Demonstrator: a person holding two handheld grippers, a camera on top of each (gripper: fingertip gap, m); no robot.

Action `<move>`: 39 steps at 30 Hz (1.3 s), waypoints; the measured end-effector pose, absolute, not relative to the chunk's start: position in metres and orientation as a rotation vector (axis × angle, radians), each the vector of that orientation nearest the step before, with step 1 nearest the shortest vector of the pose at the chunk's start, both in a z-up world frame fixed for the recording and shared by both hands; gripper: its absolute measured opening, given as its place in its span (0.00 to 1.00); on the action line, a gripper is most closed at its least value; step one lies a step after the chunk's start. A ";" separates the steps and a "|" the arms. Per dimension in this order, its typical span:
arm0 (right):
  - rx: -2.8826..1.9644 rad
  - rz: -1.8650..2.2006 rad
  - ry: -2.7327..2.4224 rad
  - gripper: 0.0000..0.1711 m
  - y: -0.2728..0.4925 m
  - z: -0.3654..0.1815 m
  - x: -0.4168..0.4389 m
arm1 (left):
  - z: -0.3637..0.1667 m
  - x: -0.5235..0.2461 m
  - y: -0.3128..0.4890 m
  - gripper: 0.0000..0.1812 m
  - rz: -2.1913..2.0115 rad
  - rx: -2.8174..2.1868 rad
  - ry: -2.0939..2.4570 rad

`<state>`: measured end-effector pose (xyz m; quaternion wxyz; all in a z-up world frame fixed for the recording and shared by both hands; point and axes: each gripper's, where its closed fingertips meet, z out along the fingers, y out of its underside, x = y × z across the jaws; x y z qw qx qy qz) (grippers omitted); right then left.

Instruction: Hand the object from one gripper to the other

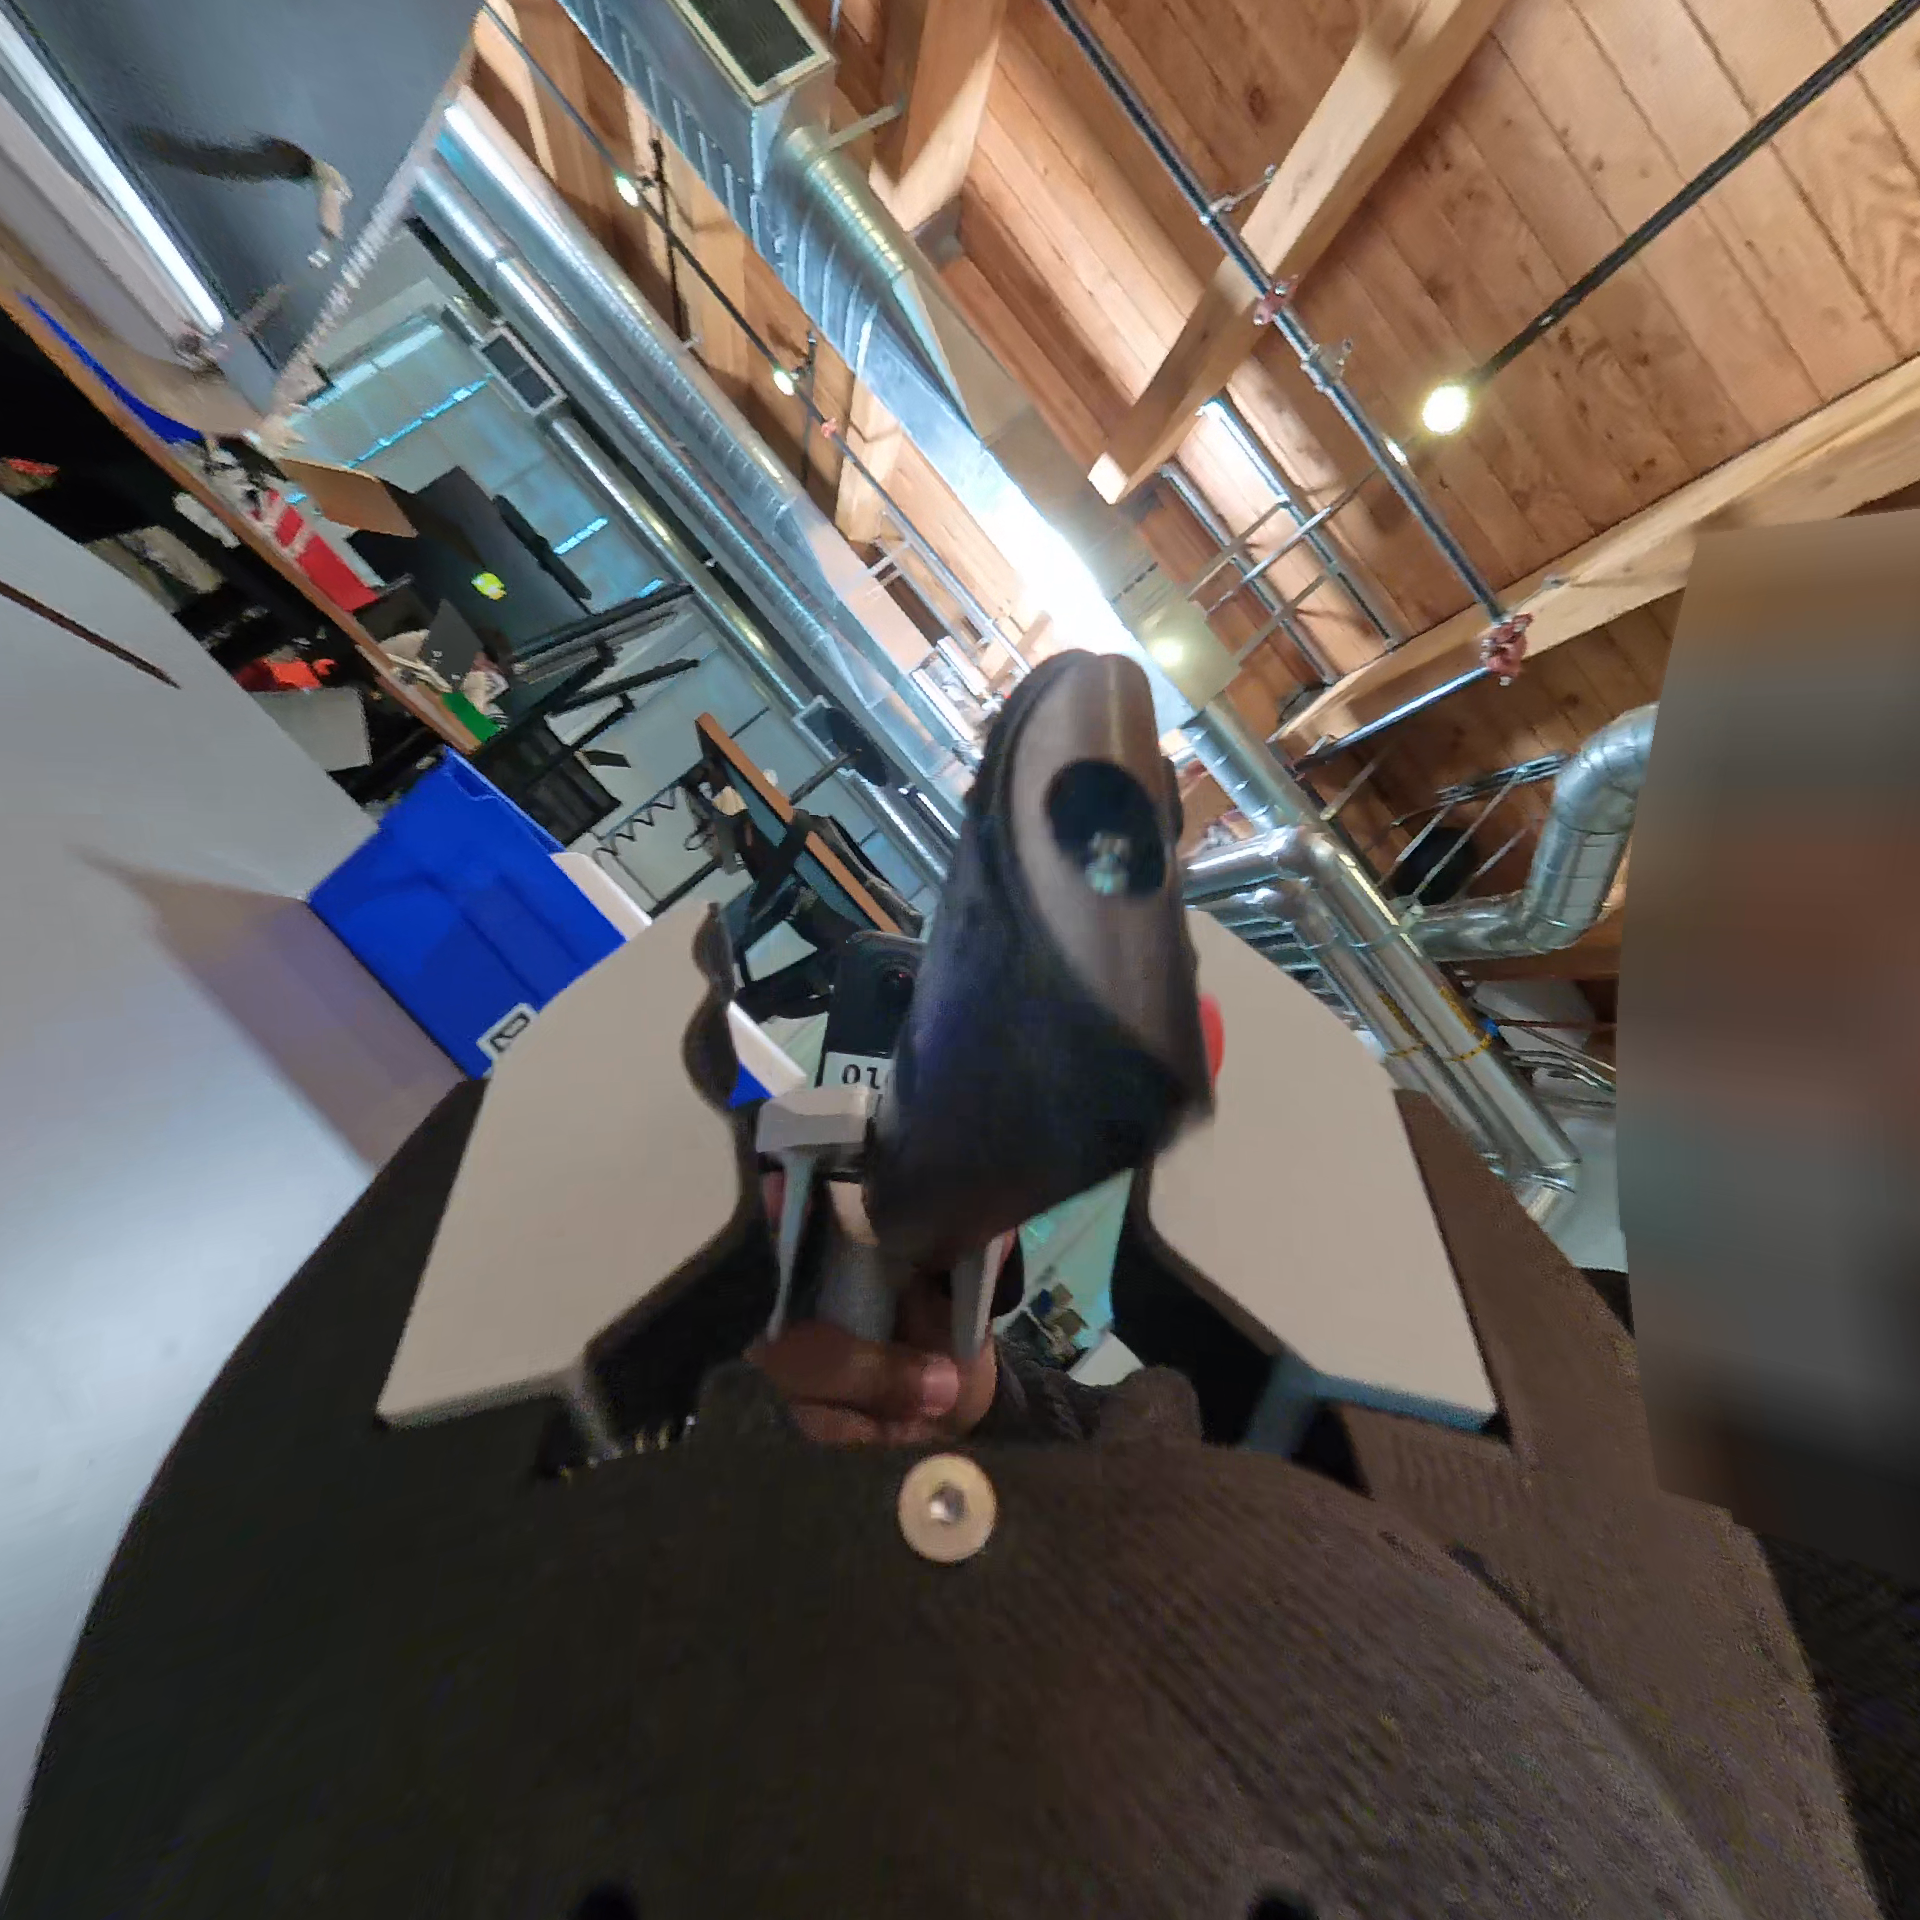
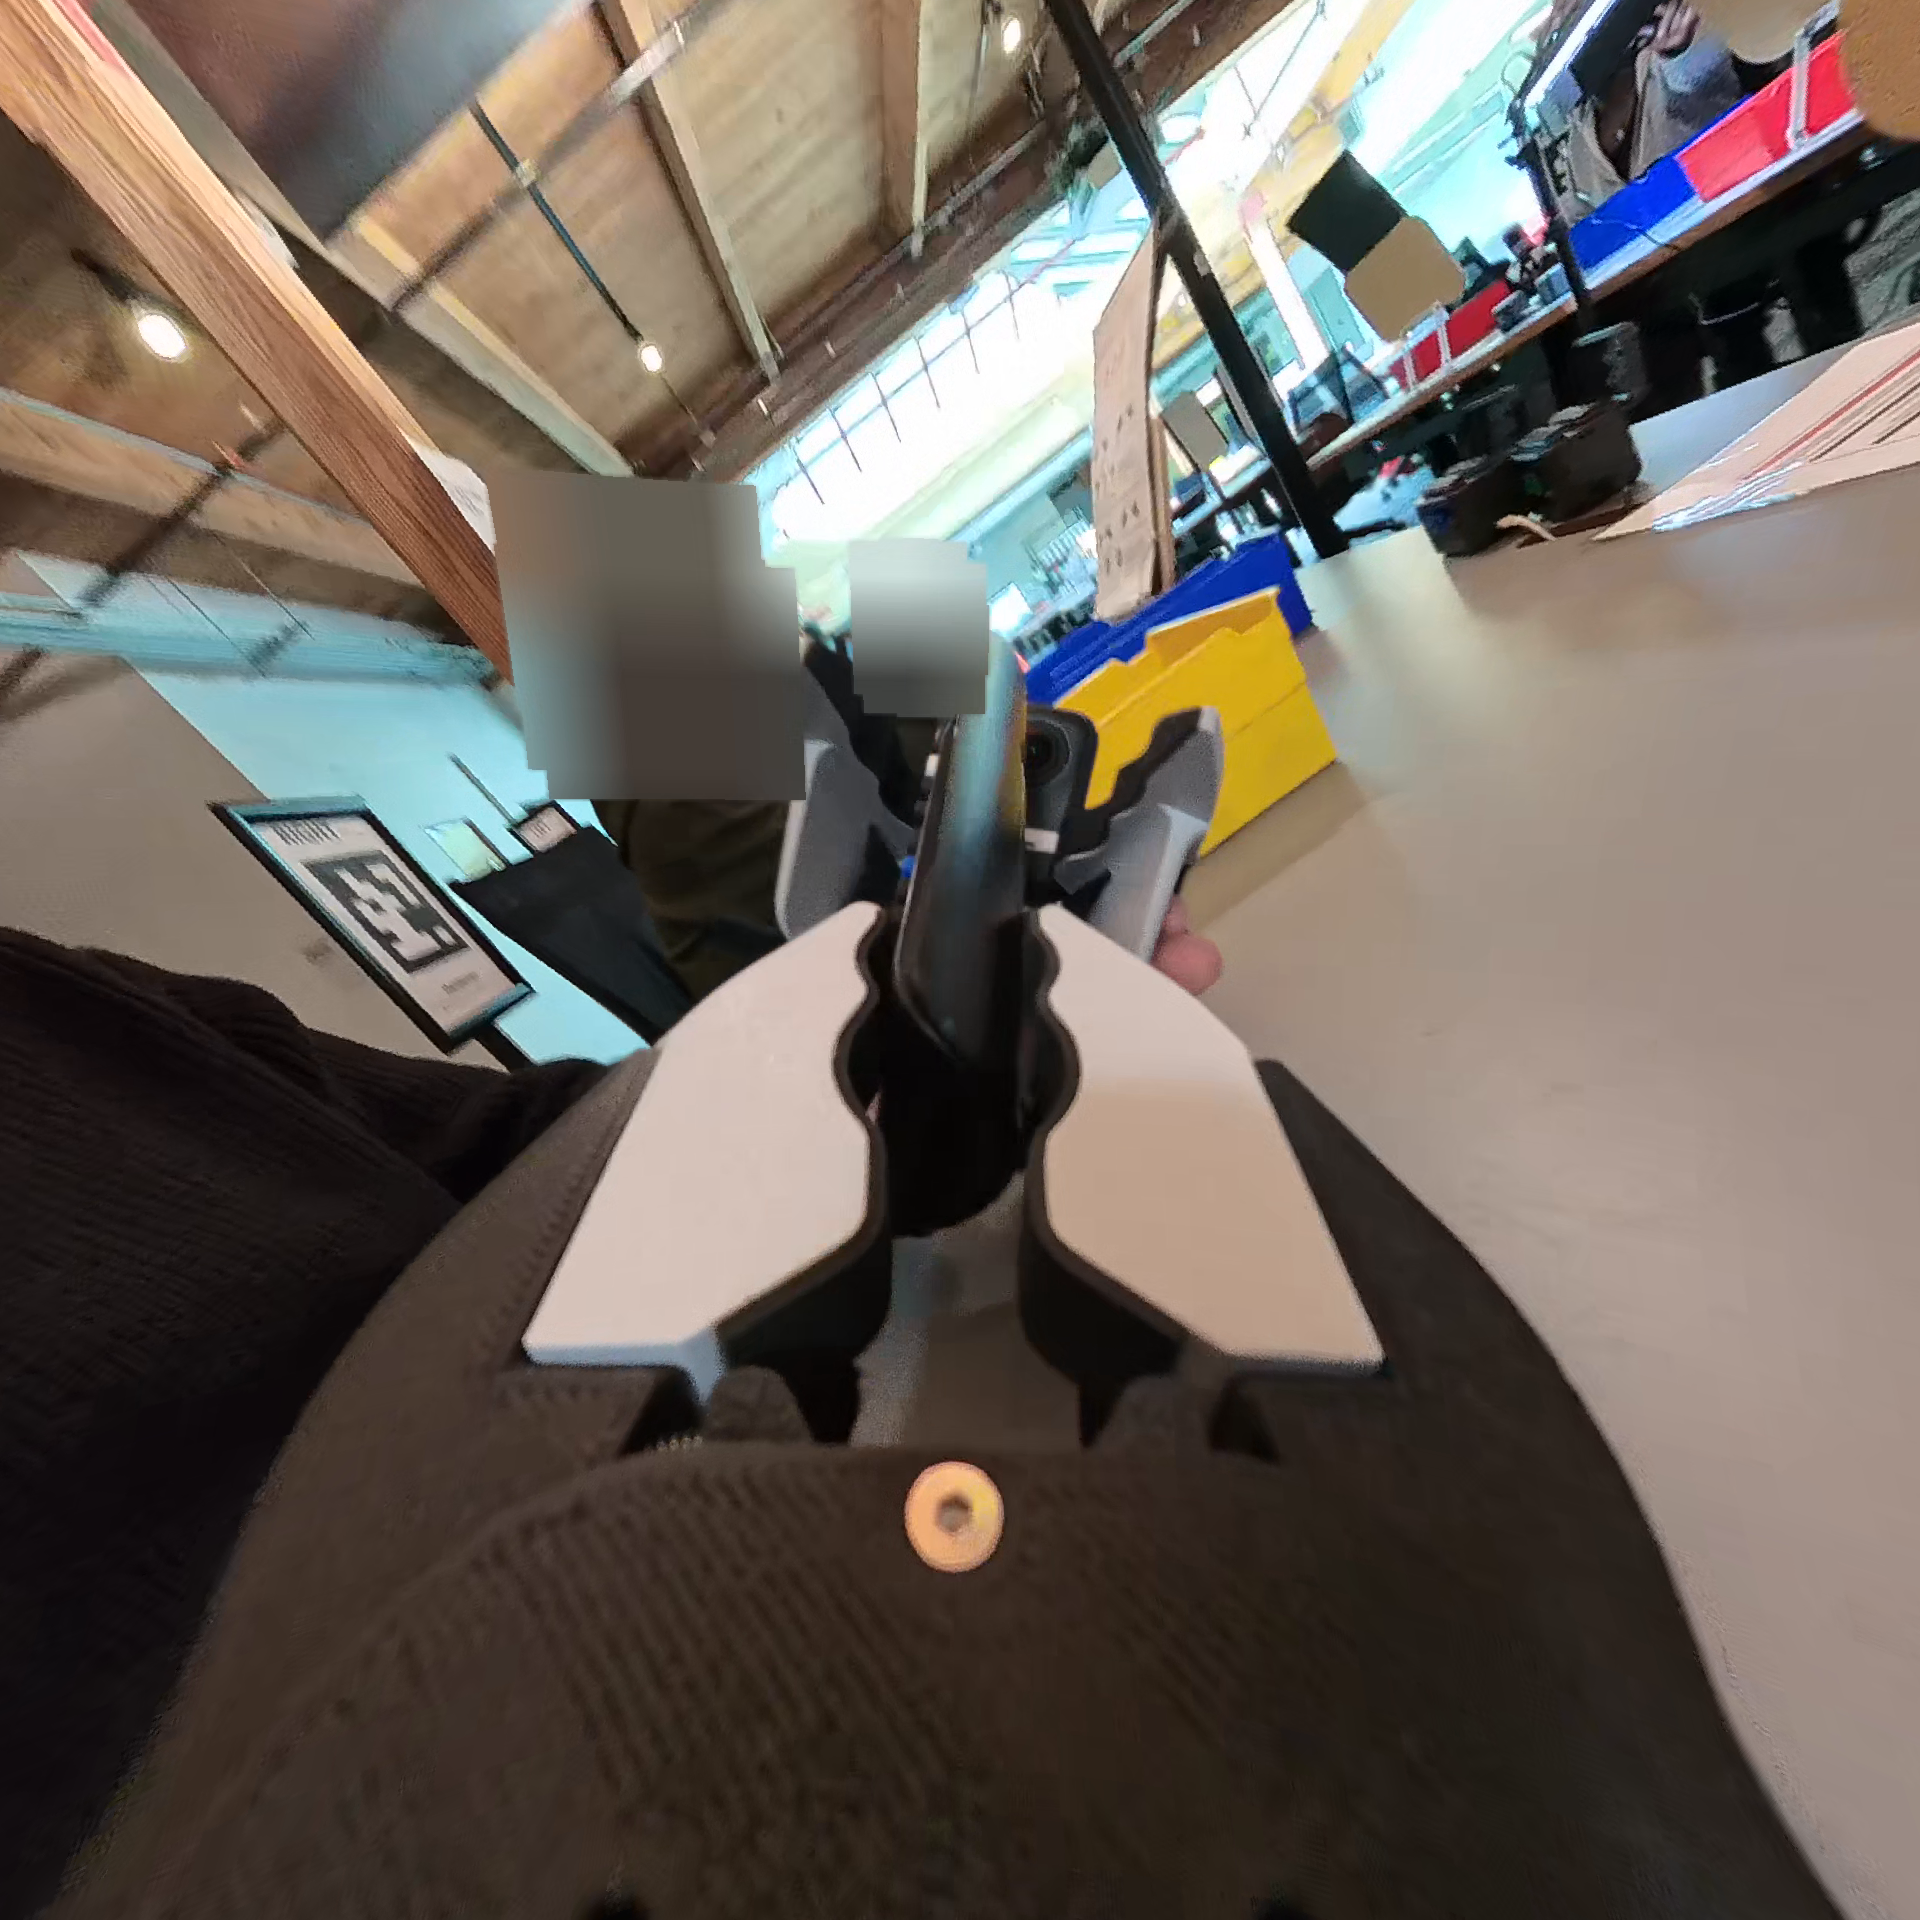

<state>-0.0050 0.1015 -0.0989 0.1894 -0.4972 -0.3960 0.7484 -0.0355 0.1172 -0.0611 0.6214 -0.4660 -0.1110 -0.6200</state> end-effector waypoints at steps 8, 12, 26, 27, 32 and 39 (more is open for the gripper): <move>-1.453 2.111 -0.962 0.14 0.144 -0.098 0.005 | -0.070 -0.082 0.125 0.63 -1.017 -1.264 -0.194; -1.507 1.948 -1.051 0.14 0.160 -0.109 0.007 | -0.084 -0.085 0.127 0.63 -0.675 -1.470 0.001; -1.731 1.862 -1.272 0.14 0.144 -0.150 -0.001 | -0.155 -0.057 0.128 0.52 0.649 -1.642 0.984; -1.719 1.825 -1.321 0.14 0.140 -0.151 -0.002 | -0.157 -0.056 0.128 0.51 0.654 -1.646 1.005; -1.642 1.702 -1.505 0.14 0.123 -0.156 -0.002 | -0.175 -0.047 0.122 0.41 0.575 -1.724 1.097; -1.558 1.573 -1.653 0.14 0.111 -0.162 0.000 | -0.201 -0.047 0.117 0.33 0.615 -1.821 1.220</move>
